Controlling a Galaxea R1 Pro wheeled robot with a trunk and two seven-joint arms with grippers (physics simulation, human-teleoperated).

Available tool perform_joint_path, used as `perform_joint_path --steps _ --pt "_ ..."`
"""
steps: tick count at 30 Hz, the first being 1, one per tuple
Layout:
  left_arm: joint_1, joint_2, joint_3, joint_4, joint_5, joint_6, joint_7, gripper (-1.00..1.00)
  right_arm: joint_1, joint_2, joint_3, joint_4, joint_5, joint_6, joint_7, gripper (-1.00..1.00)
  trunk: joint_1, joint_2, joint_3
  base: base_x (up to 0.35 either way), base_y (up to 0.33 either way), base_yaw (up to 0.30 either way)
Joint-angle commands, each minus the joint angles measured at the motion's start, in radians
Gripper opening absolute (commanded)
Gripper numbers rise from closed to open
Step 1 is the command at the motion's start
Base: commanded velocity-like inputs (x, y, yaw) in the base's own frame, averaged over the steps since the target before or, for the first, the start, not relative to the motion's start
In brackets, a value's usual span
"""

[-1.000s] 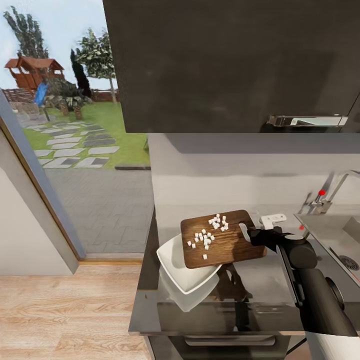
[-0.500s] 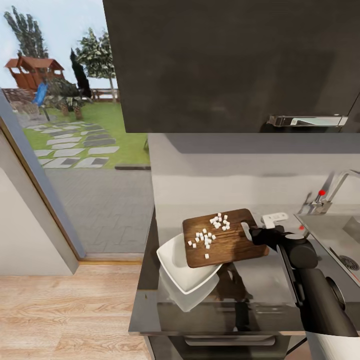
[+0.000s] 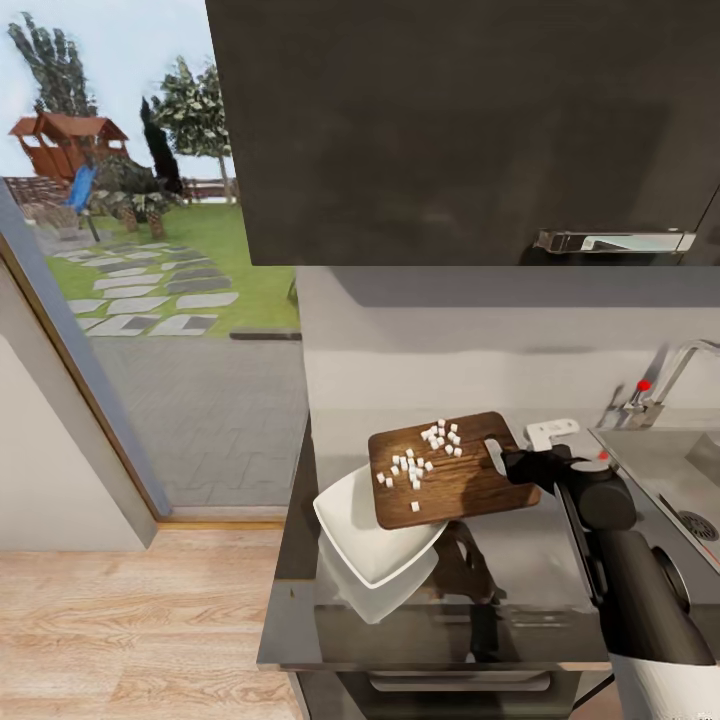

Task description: In the kitchen, take the Vidalia onion out of the sink, dice it on the chopping board with the paring knife, put the diced onion into the bowl on the countertop, then place both the paring knife and the chopping board into the sink.

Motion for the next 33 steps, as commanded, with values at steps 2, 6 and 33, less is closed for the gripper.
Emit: perform_joint_path --steps 2,6,33 --pt "-0.002 -0.001 -0.008 0.004 0.008 -0.007 0.001 1.0 -0.004 0.0 0.0 -0.001 0.009 0.01 0.011 -1.0 0.001 -0.002 -0.002 0.0 0.0 0.0" --pt "-0.002 -0.001 -0.008 0.004 0.008 -0.007 0.001 1.0 -0.014 0.0 0.013 -0.001 0.009 0.014 0.011 -1.0 0.001 -0.002 -0.002 0.0 0.0 0.0" --pt "-0.002 -0.001 -0.009 0.004 0.008 -0.007 0.001 1.0 -0.017 0.0 0.054 -0.001 0.063 0.013 0.011 -1.0 0.001 -0.002 -0.002 0.0 0.0 0.0"
